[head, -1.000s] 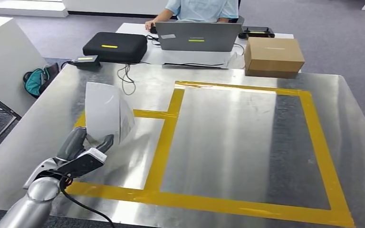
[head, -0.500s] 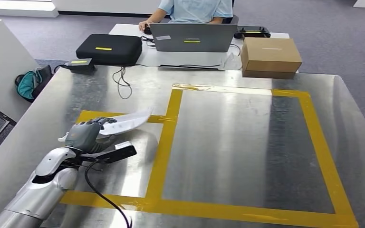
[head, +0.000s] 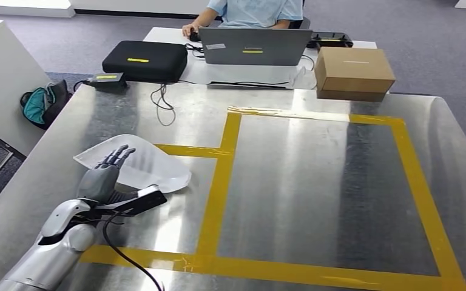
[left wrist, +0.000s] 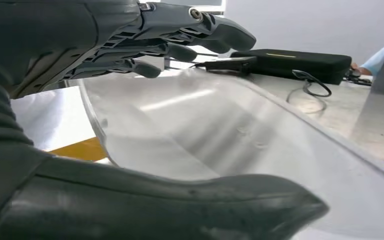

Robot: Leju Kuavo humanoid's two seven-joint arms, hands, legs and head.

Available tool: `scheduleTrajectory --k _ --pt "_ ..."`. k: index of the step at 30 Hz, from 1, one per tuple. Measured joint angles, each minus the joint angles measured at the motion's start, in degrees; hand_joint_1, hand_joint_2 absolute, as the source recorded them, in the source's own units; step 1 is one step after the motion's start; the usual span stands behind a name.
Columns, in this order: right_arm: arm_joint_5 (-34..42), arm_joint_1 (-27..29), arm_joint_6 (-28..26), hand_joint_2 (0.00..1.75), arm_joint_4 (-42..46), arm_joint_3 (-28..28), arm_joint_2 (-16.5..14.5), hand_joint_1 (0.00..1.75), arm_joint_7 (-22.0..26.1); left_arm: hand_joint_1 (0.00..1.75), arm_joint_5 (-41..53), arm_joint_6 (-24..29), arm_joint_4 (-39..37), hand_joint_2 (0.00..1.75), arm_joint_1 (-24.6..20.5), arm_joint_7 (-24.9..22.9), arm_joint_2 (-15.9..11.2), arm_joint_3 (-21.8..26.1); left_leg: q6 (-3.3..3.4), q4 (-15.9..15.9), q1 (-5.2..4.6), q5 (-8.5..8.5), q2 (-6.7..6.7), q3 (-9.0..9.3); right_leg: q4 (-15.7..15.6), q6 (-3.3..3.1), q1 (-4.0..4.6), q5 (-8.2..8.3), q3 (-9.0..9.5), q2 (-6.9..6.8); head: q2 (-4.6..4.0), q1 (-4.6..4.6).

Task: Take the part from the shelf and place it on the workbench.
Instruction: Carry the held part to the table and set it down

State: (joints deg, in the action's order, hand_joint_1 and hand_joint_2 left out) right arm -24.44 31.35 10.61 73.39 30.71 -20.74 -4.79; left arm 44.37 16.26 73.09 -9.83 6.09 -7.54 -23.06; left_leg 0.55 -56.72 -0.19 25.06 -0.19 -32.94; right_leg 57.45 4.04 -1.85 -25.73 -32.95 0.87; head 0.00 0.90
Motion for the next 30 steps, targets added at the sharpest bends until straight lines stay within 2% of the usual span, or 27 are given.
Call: scheduleTrajectory --k 1,2,5,6,7,8,10,11,12,13,15,16,17,18,20,21,22,23,24,26,27,28,30 --pt "0.21 0.24 -0.20 0.00 0.14 -0.10 0.00 0.00 -0.21 0.00 -0.48 0.47 0.78 0.00 0.50 0.41 0.00 0.16 0.25 0.27 0.16 -0.31 0.03 0.11 0.70 0.14 0.02 -0.59 -0.37 -0.11 0.00 0.10" --pt "0.43 0.47 -0.36 0.00 0.30 -0.19 0.00 0.00 -0.36 0.00 -0.87 0.85 1.58 0.00 0.96 0.77 -0.01 0.33 0.45 0.55 0.34 -0.52 0.06 0.20 2.49 0.21 0.05 -1.90 -1.18 -0.23 0.00 0.25" --pt "0.99 0.86 -0.47 0.00 0.92 -0.49 -0.01 0.00 -0.19 0.00 -1.43 1.31 3.16 0.00 2.26 1.19 -0.06 0.89 0.54 0.70 0.52 -0.67 0.26 0.20 13.40 0.45 0.06 -7.63 -5.77 -0.43 0.00 0.46" --pt "1.11 0.88 -0.49 0.00 1.15 -0.63 -0.02 0.00 -0.11 0.00 -1.72 1.35 3.46 0.00 2.67 1.31 -0.07 1.02 0.43 0.70 0.61 -0.71 0.35 0.18 16.00 0.57 0.02 -8.41 -6.79 -0.44 0.00 0.43" --pt "1.24 0.91 -0.52 0.00 1.35 -0.79 -0.02 0.00 -0.09 0.00 -2.17 1.43 3.81 0.00 3.06 1.55 -0.07 1.10 0.21 0.69 0.79 -0.77 0.40 0.15 16.49 0.72 -0.05 -8.07 -6.80 -0.46 0.00 0.45" --pt "1.39 0.97 -0.60 0.00 1.57 -0.95 -0.02 0.00 -0.11 0.00 -2.78 1.57 4.26 0.00 3.46 1.92 -0.06 1.21 -0.12 0.66 1.08 -0.84 0.41 0.14 14.52 0.90 -0.18 -6.69 -5.55 -0.48 0.00 0.44" --pt "1.86 1.12 -0.79 0.00 2.02 -1.35 -0.02 0.00 -0.17 0.00 -4.19 1.93 5.48 0.00 4.25 2.81 -0.09 1.53 -1.13 0.46 1.64 -0.96 0.32 -0.02 6.64 1.51 -0.52 -3.69 -0.68 -0.33 0.00 0.52" --pt "2.17 1.20 -0.92 0.00 2.24 -1.58 -0.02 0.00 -0.22 0.00 -4.95 2.09 6.21 0.00 4.69 3.23 -0.14 1.81 -1.71 0.33 1.77 -1.01 0.24 -0.15 3.71 1.45 -0.60 -2.71 1.21 0.01 0.00 0.52" --pt "2.48 1.26 -1.07 0.00 2.49 -1.80 -0.02 0.00 -0.26 0.00 -5.70 2.21 6.95 0.00 5.13 3.64 -0.18 2.10 -2.28 0.10 1.76 -1.08 0.17 -0.28 2.02 1.17 -0.63 -2.61 2.24 0.32 0.00 0.51" --pt "2.76 1.27 -1.20 0.00 2.74 -1.98 -0.02 0.00 -0.32 0.00 -6.43 2.31 7.66 0.00 5.61 3.98 -0.20 2.39 -2.80 0.01 1.71 -1.23 0.11 -0.42 1.81 0.59 -0.50 -2.87 2.35 0.63 0.00 0.43" --pt "3.21 1.20 -1.47 0.00 3.37 -2.14 -0.02 0.00 -0.41 0.00 -7.67 2.43 8.71 0.00 6.68 4.61 -0.20 2.86 -3.71 -0.05 1.86 -1.56 0.04 -0.60 2.11 -0.94 -0.36 -2.78 1.46 0.68 0.00 0.24" --pt "3.36 1.07 -1.54 0.00 3.65 -2.18 -0.02 0.00 -0.43 0.00 -8.25 2.44 9.01 0.00 7.23 4.91 -0.20 3.04 -3.99 -0.35 2.00 -1.07 0.06 -0.86 2.20 -1.58 -0.25 -2.50 1.00 0.59 0.00 0.09" --pt "3.47 0.95 -1.59 0.00 3.94 -2.22 -0.02 0.00 -0.44 0.00 -8.83 2.42 9.23 0.00 7.74 5.25 -0.22 3.25 -4.14 -1.62 2.07 0.35 0.08 -1.44 2.13 -2.18 -0.16 -2.08 0.59 0.46 0.00 -0.05" --pt "3.54 0.85 -1.59 0.00 4.15 -2.30 -0.02 0.00 -0.42 0.00 -9.46 2.39 9.38 0.00 8.15 5.62 -0.22 3.48 -4.15 -4.06 2.05 2.64 0.11 -2.38 2.04 -2.67 -0.04 -1.60 0.14 0.28 0.00 -0.25" --pt "3.63 0.70 -1.57 0.00 4.37 -2.43 -0.02 0.00 -0.38 0.00 -10.71 2.23 9.57 0.00 8.77 6.24 -0.19 3.91 -4.00 -11.36 1.79 7.77 0.12 -4.83 2.01 -3.30 0.45 -0.65 -0.84 -0.05 0.00 -0.48" --pt "3.66 0.64 -1.56 0.00 4.38 -2.47 -0.02 0.00 -0.35 0.00 -11.26 2.12 9.59 0.00 9.09 6.44 -0.16 4.09 -3.85 -14.33 1.64 9.14 0.12 -5.54 2.00 -3.47 0.73 -0.20 -1.44 -0.21 0.00 -0.52" --pt "3.68 0.61 -1.55 0.00 4.38 -2.49 -0.02 0.00 -0.32 0.00 -11.66 2.02 9.59 0.00 9.43 6.60 -0.14 4.22 -3.61 -15.69 1.47 9.32 0.12 -5.46 2.02 -3.60 1.01 0.24 -2.02 -0.32 0.00 -0.51" --pt "3.69 0.57 -1.55 0.00 4.41 -2.51 -0.02 0.00 -0.29 0.00 -11.91 1.95 9.59 0.00 9.74 6.71 -0.12 4.31 -3.25 -14.93 1.28 8.44 0.12 -4.34 2.03 -3.65 1.26 0.67 -2.57 -0.38 0.00 -0.51" --pt "3.71 0.54 -1.55 0.00 4.46 -2.54 -0.02 0.00 -0.27 0.00 -12.06 1.93 9.59 0.00 9.95 6.82 -0.10 4.37 -2.79 -12.18 1.04 7.00 0.12 -2.21 2.03 -3.63 1.46 1.10 -3.08 -0.41 0.00 -0.51" --pt "3.73 0.51 -1.56 0.00 4.63 -2.62 -0.02 0.00 -0.26 0.00 -12.19 1.92 9.61 0.00 10.09 7.04 -0.08 4.46 -1.80 -4.37 0.43 5.13 0.20 3.17 2.07 -3.37 1.76 1.92 -3.82 -0.48 0.00 -0.47" --pt "3.74 0.51 -1.56 0.00 4.71 -2.69 -0.02 0.00 -0.25 0.00 -12.23 1.92 9.64 0.00 10.12 7.11 -0.06 4.54 -1.49 -1.46 0.18 4.81 0.24 4.99 2.04 -3.14 1.84 2.34 -3.97 -0.52 0.00 -0.45" --pt "3.76 0.50 -1.56 0.00 4.77 -2.77 -0.02 0.00 -0.25 0.00 -12.27 1.92 9.67 0.00 10.14 7.16 -0.04 4.63 -1.26 0.17 -0.03 4.83 0.26 5.89 1.96 -2.86 1.86 2.76 -4.03 -0.57 0.00 -0.52" --pt "3.79 0.51 -1.56 0.00 4.83 -2.89 -0.02 0.00 -0.24 0.00 -12.32 1.91 9.70 0.00 10.27 7.20 -0.02 4.84 -0.78 0.86 -0.14 4.20 0.25 5.68 1.57 -2.19 1.79 3.63 -4.01 -0.65 0.00 -0.72"
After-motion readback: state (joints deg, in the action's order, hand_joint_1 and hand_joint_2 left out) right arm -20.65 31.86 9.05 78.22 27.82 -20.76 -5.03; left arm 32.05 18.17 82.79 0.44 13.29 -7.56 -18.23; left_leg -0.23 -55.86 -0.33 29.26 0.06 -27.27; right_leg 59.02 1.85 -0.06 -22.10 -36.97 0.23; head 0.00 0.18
